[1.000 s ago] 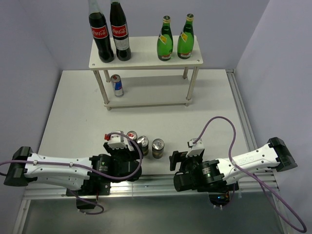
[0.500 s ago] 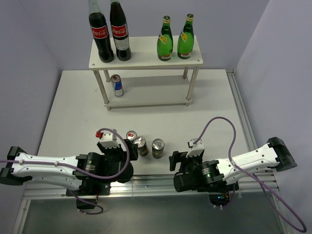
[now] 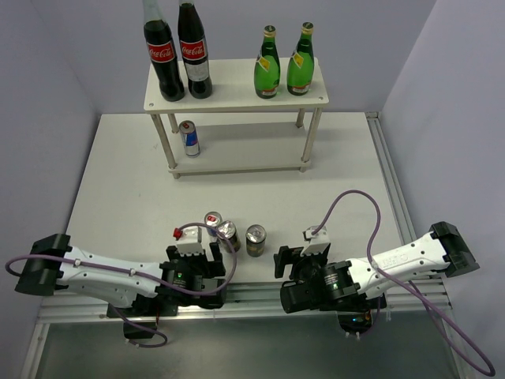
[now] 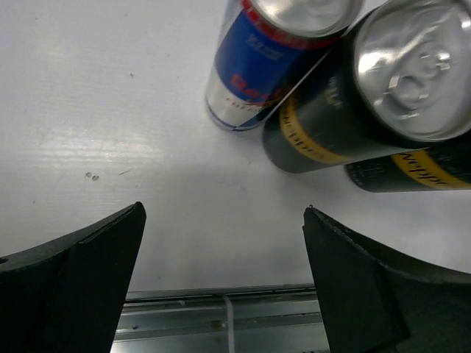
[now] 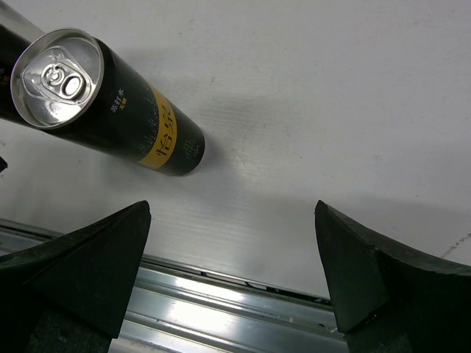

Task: Place and organize the beverage onto the shelf

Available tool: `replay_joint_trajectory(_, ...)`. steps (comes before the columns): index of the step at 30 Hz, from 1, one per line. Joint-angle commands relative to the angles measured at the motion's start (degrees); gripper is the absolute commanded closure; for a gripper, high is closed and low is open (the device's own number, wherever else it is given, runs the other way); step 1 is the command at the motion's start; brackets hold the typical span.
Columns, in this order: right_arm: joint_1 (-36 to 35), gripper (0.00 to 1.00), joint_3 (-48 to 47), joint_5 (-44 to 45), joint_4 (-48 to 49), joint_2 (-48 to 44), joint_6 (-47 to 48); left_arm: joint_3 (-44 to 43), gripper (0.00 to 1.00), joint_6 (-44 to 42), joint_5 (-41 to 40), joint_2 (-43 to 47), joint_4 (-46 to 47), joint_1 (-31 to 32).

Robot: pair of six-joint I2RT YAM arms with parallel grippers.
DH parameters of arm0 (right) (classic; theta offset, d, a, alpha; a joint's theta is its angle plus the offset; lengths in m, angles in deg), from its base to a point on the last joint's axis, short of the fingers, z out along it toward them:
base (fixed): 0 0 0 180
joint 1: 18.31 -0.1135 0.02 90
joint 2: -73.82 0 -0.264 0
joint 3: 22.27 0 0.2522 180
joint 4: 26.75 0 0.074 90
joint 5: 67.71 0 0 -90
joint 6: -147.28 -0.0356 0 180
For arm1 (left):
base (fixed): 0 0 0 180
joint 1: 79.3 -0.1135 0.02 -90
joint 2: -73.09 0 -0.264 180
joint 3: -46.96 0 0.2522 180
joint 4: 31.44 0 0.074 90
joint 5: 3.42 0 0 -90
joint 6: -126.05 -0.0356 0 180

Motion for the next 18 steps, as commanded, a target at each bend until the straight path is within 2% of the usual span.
replay_joint_trajectory(1, -0.61, 0.01, 0.44, 2.95, -0.86, -0.77, -2.34, 3.53, 0.05, 3.67, 0.45, 2.00, 2.99, -0.11)
replay_joint_trajectory(5, -0.70, 0.01, 0.44, 3.12, -0.69, -0.86, -2.07, 3.28, 0.05, 0.53, -0.17, 1.30, 5.01, -1.60)
replay_joint_trajectory(12, -0.70, 0.01, 0.35, 2.86, -0.69, -0.68, -1.99, 3.28, 0.04, -13.18, -0.08, -3.54, 16.95, -10.28)
replay_joint_trajectory(18, -0.79, 0.01, 0.70, 2.86, -0.16, -1.38, -1.46, 5.74, 0.04, -19.26, 0.19, -3.01, 23.46, -16.53)
